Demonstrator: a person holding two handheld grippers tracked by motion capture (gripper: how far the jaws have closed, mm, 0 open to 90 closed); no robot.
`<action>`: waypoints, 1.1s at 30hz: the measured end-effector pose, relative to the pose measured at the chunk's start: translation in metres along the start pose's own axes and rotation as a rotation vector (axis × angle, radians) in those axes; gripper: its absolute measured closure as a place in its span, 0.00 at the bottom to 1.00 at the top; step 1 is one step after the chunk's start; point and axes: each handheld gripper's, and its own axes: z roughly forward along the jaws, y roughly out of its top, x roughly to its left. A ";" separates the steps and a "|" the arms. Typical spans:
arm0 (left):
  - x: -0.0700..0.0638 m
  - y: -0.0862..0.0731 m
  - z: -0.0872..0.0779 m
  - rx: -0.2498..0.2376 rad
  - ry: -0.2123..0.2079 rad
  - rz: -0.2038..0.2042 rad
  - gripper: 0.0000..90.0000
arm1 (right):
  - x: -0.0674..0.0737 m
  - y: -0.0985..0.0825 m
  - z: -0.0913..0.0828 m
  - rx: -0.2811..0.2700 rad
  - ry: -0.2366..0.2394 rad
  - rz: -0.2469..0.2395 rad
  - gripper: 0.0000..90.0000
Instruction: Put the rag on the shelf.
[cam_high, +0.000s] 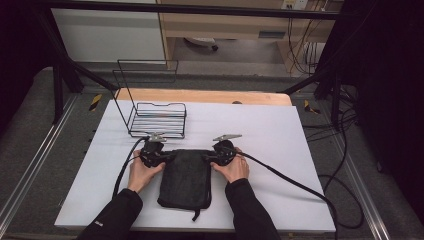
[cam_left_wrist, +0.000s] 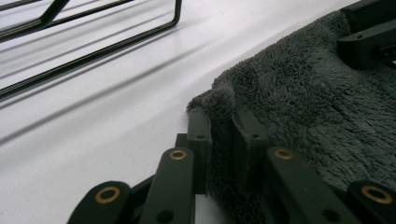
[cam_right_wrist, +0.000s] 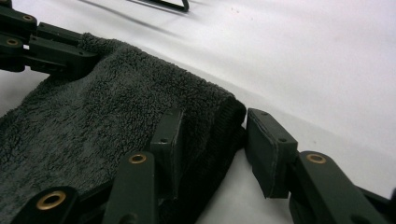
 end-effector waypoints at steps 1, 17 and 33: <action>0.000 0.000 0.000 0.000 -0.001 -0.002 0.87 | 0.000 0.001 -0.001 0.009 -0.004 0.007 0.64; 0.001 0.000 0.000 -0.005 -0.009 -0.018 0.87 | 0.005 -0.003 0.000 -0.011 0.013 0.072 0.88; 0.004 0.002 -0.021 -0.079 -0.049 -0.050 0.90 | 0.008 0.001 -0.020 -0.080 0.071 0.066 0.92</action>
